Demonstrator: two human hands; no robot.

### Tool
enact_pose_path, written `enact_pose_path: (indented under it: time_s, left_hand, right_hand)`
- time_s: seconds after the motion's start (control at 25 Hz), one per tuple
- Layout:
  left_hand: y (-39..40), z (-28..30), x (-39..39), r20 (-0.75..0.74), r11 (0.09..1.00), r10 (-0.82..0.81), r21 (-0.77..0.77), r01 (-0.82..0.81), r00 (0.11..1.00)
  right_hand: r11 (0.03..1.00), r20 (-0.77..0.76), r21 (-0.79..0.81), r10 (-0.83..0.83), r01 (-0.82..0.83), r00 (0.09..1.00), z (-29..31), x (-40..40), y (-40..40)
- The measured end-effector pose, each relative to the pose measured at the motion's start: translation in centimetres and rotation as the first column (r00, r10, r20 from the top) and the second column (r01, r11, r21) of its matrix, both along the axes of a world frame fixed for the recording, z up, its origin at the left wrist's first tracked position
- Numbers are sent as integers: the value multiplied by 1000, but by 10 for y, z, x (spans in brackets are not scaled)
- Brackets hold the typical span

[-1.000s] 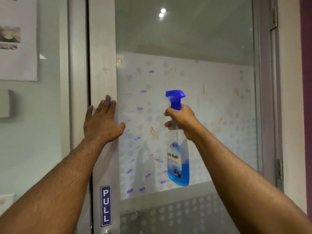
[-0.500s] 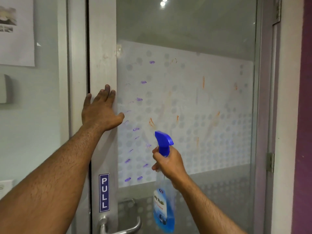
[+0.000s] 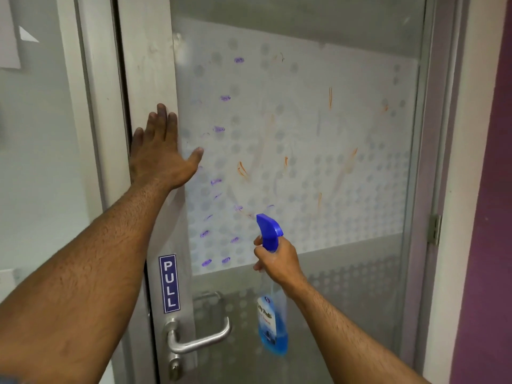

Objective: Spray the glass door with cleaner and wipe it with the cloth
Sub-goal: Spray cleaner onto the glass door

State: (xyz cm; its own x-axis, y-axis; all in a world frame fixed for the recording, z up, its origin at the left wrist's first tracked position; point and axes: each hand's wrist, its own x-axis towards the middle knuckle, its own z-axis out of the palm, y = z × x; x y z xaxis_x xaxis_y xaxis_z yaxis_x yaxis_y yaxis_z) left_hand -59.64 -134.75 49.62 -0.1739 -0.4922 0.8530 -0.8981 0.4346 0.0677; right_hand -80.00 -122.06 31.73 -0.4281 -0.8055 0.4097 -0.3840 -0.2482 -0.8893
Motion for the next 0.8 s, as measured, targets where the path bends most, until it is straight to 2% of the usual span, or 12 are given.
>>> enact_pose_path:
  time_s: [0.48,0.8]
  left_hand:
    - [-14,-15,-18,-132,992,-37,-126,20,991]
    - [-28,-17,-19,-179,970,-112,-235,68,978]
  right_hand:
    - [976,113,-86,-191,201,975,35,-81,-5]
    - [886,288,-63,-425,460,858,61,-204,30]
